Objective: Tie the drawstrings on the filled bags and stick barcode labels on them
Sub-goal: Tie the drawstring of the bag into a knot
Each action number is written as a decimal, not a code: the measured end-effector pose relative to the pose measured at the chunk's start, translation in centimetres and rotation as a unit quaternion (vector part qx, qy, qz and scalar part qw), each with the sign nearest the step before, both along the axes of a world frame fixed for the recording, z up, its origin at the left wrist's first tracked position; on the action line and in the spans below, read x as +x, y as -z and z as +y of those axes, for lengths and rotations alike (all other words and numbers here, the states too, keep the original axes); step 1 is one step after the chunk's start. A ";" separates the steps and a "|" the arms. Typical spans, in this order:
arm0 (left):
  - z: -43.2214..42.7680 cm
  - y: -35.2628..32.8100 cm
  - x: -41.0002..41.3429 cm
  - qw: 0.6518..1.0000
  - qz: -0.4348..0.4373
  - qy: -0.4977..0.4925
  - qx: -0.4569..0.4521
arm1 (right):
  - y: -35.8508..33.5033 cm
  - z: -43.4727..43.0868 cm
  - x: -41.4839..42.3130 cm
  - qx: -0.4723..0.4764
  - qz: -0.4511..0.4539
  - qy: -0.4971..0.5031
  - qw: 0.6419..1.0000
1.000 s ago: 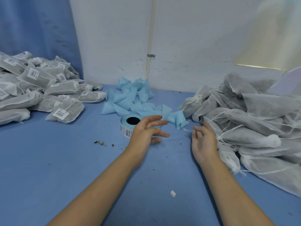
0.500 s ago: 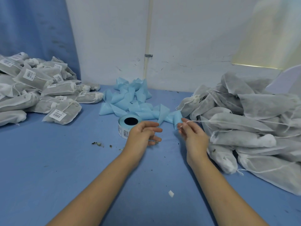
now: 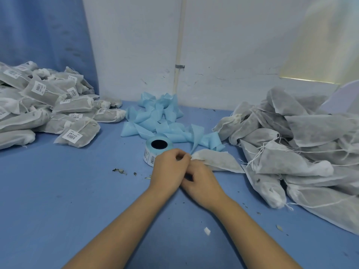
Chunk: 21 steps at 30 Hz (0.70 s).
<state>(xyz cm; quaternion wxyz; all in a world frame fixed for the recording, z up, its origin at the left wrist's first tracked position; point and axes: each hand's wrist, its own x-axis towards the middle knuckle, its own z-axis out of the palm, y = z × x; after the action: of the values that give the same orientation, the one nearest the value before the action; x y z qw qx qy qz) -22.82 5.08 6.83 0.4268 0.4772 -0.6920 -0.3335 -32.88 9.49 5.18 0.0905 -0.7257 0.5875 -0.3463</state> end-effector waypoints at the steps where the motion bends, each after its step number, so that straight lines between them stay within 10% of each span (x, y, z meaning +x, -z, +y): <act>1: 0.0 0.0 -0.1 1.000 -0.010 -0.007 -0.006 | 0.2 0.0 0.1 -0.029 0.060 0.020 0.998; 9: 0.0 0.3 0.1 0.999 -0.029 0.018 0.012 | 0.0 0.5 0.1 -0.089 0.108 0.043 0.989; 14: -0.1 -0.1 0.2 0.981 0.103 0.052 0.157 | -0.4 1.3 -0.3 -0.122 0.105 0.002 0.987; 18: 0.1 -0.5 0.3 0.936 0.229 0.059 0.261 | -0.3 1.4 -0.2 -0.145 0.144 0.029 0.978; 21: 0.3 -0.9 -0.5 0.839 0.401 0.108 0.352 | -0.4 1.6 0.4 -0.071 -0.042 0.123 0.989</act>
<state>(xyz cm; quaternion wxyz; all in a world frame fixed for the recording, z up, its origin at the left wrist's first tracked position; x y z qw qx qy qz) -23.28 5.39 7.75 0.4317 0.3423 -0.3429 -0.7609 -32.51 11.08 5.53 0.0198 -0.6374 0.6420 -0.4255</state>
